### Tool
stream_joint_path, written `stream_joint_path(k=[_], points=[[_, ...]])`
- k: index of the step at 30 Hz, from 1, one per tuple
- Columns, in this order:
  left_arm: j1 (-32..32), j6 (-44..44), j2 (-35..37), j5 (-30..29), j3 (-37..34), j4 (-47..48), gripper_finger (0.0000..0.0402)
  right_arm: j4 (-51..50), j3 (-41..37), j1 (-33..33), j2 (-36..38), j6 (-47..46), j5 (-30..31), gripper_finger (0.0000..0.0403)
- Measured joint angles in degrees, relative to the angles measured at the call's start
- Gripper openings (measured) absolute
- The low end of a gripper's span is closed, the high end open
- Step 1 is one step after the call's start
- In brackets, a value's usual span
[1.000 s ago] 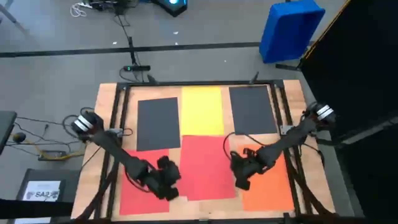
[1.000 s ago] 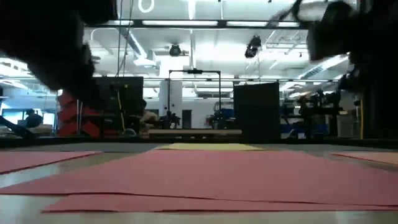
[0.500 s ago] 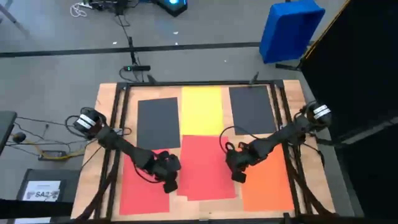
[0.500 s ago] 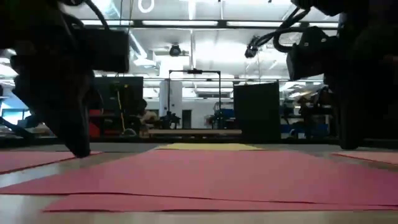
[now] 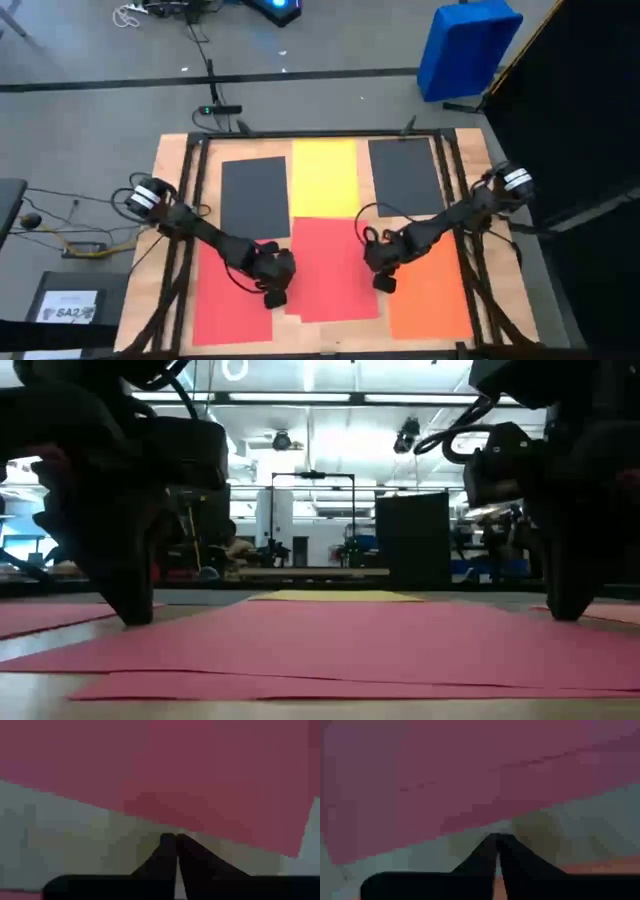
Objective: Organize paper
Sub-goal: Stack the red paper on top of the red paper
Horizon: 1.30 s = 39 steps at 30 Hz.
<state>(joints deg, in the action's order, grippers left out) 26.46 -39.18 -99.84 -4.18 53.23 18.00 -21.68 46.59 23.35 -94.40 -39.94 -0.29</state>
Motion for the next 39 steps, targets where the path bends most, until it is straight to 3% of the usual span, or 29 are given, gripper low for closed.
stream_joint_path(k=[11,18,34,39], points=[[0.0,1.6,-7.7,2.9,7.3,-0.2,0.0000,2.4,-0.1,0.0,-0.2,-0.1,-0.9,0.0000],[0.1,1.7,-7.7,2.8,10.3,3.6,0.0000,2.5,-0.1,0.0,-0.2,-0.3,-1.1,0.0000],[0.2,1.6,-4.8,3.2,10.2,8.4,0.0000,1.0,-0.1,0.0,1.9,-0.5,-2.6,0.0000],[0.1,3.7,-1.8,-2.4,10.2,13.0,0.0000,-1.6,-0.1,-1.2,4.1,0.3,-0.6,0.0000]])
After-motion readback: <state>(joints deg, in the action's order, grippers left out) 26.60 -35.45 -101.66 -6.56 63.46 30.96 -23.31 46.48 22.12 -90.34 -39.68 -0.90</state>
